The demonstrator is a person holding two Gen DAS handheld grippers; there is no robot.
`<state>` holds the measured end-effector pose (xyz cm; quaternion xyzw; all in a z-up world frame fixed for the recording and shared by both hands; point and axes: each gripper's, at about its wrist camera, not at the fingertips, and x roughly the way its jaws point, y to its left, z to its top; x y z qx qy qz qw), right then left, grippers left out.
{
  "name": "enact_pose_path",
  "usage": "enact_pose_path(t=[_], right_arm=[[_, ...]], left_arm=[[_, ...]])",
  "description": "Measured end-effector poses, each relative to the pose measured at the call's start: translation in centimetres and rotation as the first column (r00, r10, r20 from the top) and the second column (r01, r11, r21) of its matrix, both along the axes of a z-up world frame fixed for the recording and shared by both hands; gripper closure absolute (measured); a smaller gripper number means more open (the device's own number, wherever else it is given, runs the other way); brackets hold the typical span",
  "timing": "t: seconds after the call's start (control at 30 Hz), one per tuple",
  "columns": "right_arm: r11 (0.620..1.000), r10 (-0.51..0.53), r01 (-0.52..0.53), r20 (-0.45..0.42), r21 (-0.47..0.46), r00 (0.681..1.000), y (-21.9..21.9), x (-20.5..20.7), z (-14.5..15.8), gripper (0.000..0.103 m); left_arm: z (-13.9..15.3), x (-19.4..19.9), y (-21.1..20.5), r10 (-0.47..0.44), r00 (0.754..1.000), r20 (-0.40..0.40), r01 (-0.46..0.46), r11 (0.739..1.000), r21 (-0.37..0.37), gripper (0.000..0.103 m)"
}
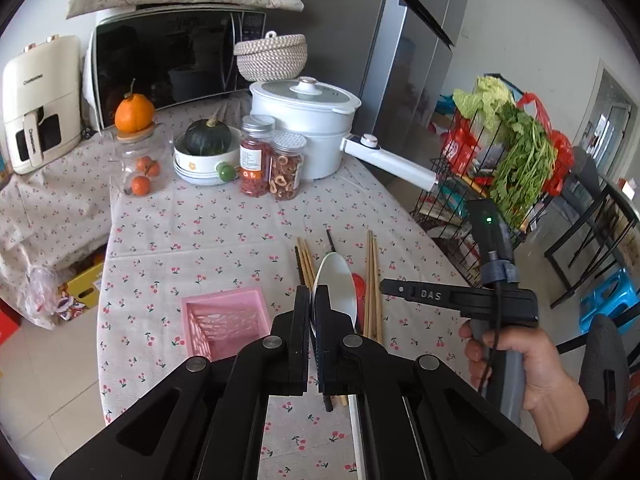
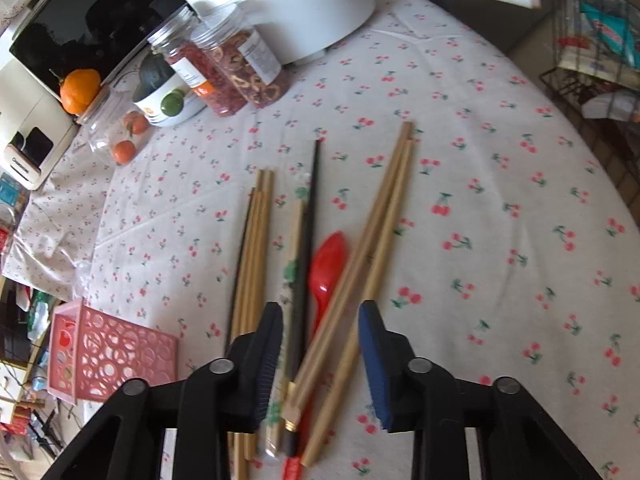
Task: Organize utensils
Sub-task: 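Grasp the white spoon with the left tool while the right tool approaches the chopsticks, then grasp the green-labelled wrapped chopstick with the right tool while the left lifts the spoon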
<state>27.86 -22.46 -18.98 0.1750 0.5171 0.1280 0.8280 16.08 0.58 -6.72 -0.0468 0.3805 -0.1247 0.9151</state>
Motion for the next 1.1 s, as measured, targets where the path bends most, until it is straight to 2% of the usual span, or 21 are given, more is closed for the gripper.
enact_pose_path(t=[0.03,0.23,0.4,0.53,0.7,0.8,0.87,0.93,1.1], right_arm=[[1.0,0.003,-0.003,-0.002,0.014,1.0,0.5,0.6,-0.2,0.084],[0.999,0.037,-0.036,-0.026,0.036,0.999,3.8,3.8,-2.2,0.087],[0.995,0.03,-0.036,-0.057,-0.098,0.998,5.6,5.5,-4.2,0.09],[0.989,0.041,-0.051,-0.068,-0.14,0.997,6.1,6.2,-5.1,0.09],[0.966,0.074,-0.084,-0.048,-0.246,0.996,7.5,6.4,-4.8,0.092],[0.953,0.086,-0.089,-0.023,-0.289,0.996,7.9,6.1,-4.9,0.098],[0.956,0.08,-0.079,-0.006,-0.283,0.997,7.6,5.7,-4.8,0.1],[0.964,0.078,-0.069,0.026,-0.258,0.997,7.3,5.2,-4.2,0.1],[0.975,0.071,-0.039,0.138,-0.219,0.988,6.3,2.8,0.4,0.1]], left_arm=[[0.3,-0.2,0.7,0.01,1.0,0.011,-0.01,1.0,-0.011,0.101],[1.1,-0.6,3.5,0.042,0.997,0.063,-0.039,0.998,-0.05,0.101],[1.0,-0.6,4.8,0.05,0.995,0.085,-0.047,0.998,-0.041,0.101],[0.9,-0.4,5.6,0.058,0.994,0.088,-0.053,0.997,-0.052,0.101],[1.0,-0.4,5.8,0.063,0.993,0.098,-0.057,0.996,-0.07,0.101],[1.6,-0.8,5.8,0.082,0.986,0.144,-0.071,0.994,-0.077,0.101],[2.1,-1.2,6.0,0.111,0.971,0.211,-0.098,0.993,-0.073,0.101],[2.6,-1.6,6.1,0.141,0.945,0.296,-0.127,0.99,-0.066,0.101],[2.6,-1.5,5.9,0.186,0.872,0.453,-0.181,0.982,-0.053,0.101]])
